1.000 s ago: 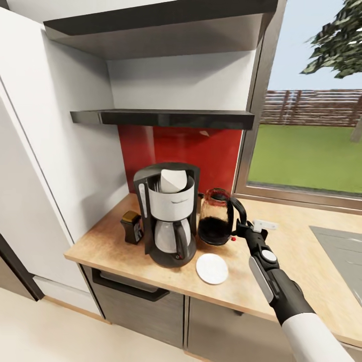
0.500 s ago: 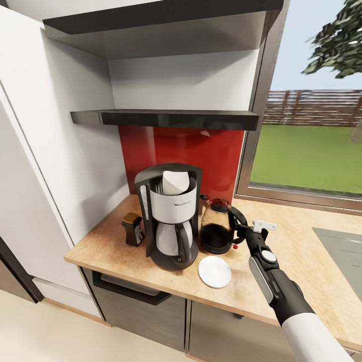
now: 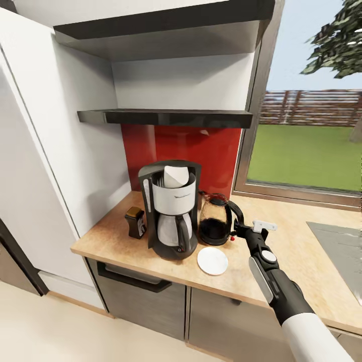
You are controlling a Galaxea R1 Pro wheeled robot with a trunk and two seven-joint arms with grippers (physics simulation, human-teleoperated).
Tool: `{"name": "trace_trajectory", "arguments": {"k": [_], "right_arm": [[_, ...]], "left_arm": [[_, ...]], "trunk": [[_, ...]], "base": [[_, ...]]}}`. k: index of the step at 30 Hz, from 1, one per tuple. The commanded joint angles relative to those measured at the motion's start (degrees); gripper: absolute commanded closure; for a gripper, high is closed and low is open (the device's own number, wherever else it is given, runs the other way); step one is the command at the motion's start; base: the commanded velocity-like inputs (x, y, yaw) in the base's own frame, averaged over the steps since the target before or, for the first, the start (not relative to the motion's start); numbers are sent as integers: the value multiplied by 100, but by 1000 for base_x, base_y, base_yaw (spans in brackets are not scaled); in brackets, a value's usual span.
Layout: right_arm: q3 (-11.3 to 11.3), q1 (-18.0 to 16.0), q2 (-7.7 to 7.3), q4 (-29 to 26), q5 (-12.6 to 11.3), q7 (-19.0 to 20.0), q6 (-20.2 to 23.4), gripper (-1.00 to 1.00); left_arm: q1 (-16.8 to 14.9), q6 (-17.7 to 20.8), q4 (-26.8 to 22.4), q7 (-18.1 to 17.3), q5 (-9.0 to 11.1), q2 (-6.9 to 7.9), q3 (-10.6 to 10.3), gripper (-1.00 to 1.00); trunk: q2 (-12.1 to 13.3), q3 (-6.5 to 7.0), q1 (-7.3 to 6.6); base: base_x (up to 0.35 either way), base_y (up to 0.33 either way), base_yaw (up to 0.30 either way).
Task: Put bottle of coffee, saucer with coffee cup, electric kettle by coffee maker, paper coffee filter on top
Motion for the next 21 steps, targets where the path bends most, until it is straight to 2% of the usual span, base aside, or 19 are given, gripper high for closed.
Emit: {"name": "trace_trajectory", "arguments": {"k": [1, 16, 21], "right_arm": [[27, -5, -8, -9, -34, -50, 25, -100], [29, -5, -8, 64, -34, -45, 25, -100], [35, -5, -8, 68, -41, -37, 30, -100]], "left_arm": [[-8, -26, 7, 22, -62, 0, 42, -100], [-11, -26, -44, 22, -64, -4, 59, -100], [-59, -104, -137, 22, -64, -8, 44, -100]], "trunk": [[-13, -13, 0], [-13, -13, 0], [-13, -13, 0]], "base": [[-332, 0, 0], [-336, 0, 0], [-150, 0, 0]]}}
